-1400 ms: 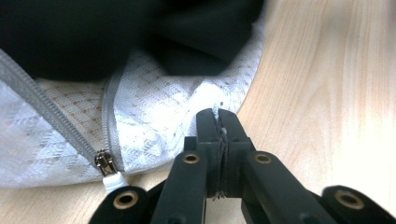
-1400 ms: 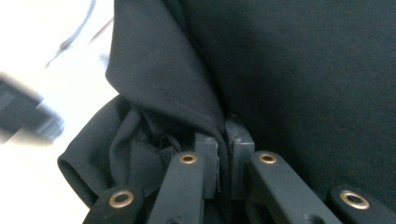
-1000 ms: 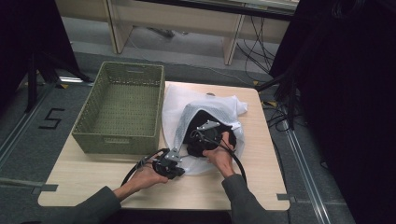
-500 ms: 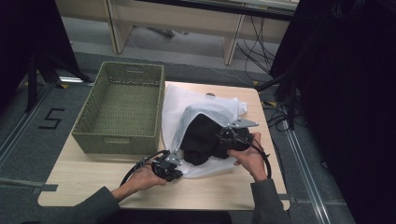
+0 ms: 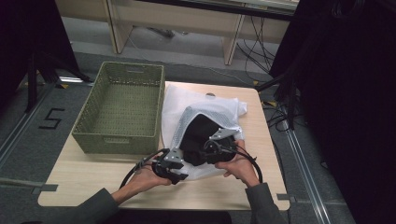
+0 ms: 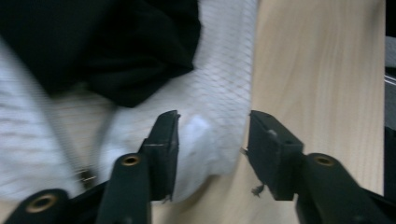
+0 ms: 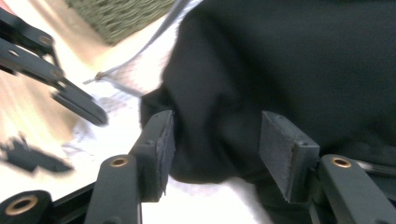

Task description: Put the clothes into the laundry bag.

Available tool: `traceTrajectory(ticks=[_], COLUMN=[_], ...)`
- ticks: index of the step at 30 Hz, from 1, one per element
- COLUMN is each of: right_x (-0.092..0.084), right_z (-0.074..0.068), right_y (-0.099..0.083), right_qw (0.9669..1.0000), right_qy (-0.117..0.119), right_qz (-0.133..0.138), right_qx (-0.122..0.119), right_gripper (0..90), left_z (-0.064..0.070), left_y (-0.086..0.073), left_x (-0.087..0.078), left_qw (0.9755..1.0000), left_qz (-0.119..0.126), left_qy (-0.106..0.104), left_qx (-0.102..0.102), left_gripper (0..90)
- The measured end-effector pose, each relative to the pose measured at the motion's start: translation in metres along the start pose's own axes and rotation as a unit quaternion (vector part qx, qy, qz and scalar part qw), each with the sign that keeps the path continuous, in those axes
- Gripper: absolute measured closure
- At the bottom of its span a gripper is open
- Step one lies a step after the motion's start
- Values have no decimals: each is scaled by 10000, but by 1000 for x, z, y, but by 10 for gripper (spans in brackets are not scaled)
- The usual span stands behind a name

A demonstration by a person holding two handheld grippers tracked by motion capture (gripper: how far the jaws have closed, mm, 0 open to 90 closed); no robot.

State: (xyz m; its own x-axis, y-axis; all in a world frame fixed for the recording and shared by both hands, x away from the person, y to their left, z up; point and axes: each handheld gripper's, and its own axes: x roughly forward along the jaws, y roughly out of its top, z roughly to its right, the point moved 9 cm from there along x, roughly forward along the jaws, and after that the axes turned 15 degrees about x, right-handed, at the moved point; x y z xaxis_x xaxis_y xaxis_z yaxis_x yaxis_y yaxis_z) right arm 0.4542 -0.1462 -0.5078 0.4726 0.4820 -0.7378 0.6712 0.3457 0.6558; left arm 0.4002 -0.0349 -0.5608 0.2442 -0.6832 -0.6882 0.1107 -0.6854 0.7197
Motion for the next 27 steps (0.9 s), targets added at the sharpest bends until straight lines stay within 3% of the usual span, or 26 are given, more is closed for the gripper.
traceTrajectory(ticks=[2,3,4,5,6,7,9,10,11,12,13,14,16,17,18,19,21,23,27], right_x=[7,11,14,20,23,27,36,42,42,48,50,55,57,61,64,64,71,80,93], right_z=[-4,-5,-6,-7,-7,-9,-10,-17,-17,-8,-4,1,3,6,11,11,18,21,30], right_y=[-3,-4,-6,-7,-8,-10,-14,-21,-21,-20,-21,-22,-22,-17,-12,-12,-2,7,24], right_qw=[10000,9999,9998,9998,9998,9997,9991,9974,9974,9979,9968,9964,9961,9966,9958,9958,9950,9945,9921], right_qy=[10,6,20,21,10,6,-25,76,76,-213,-318,-493,-538,-539,-747,-747,-917,-1006,-1248], right_qz=[-89,-129,-190,-172,-196,-249,-401,-704,-704,-559,-659,-663,-678,-586,-514,-514,-346,-289,-76], right_qx=[-27,-42,-48,-15,-30,26,-95,163,163,-262,-315,-197,-189,-192,-131,-131,-176,-91,111], right_gripper=[455,450,442,432,426,424,424,485,485,537,636,769,790,809,819,819,821,821,821], left_z=[2,2,-2,-1,-5,-7,-9,-10,-10,-10,-9,-7,-7,-6,-5,-5,-7,-5,-8], left_y=[-2,-5,-8,-5,-5,-6,-5,-5,-6,-6,-6,-7,-8,-9,-9,-9,-13,-10,-14], left_x=[7,10,11,13,13,14,15,15,15,15,14,14,11,11,11,11,7,10,5], left_qw=[9999,9996,9982,9988,9980,9980,9984,9984,9985,9984,9984,9985,9984,9986,9989,9989,9981,9992,9981], left_qz=[-143,-242,-401,-306,-334,-311,-174,-170,-163,-191,-203,-182,-196,-200,-189,-182,-391,-193,-378], left_qy=[-25,-7,46,127,225,326,457,461,469,472,430,428,394,399,366,357,241,293,204], left_qx=[28,152,447,356,493,442,268,272,212,249,299,298,349,266,229,240,416,174,437], left_gripper=[478,464,473,531,594,655,793,847,847,860,871,876,877,878,879,879,880,880,880])
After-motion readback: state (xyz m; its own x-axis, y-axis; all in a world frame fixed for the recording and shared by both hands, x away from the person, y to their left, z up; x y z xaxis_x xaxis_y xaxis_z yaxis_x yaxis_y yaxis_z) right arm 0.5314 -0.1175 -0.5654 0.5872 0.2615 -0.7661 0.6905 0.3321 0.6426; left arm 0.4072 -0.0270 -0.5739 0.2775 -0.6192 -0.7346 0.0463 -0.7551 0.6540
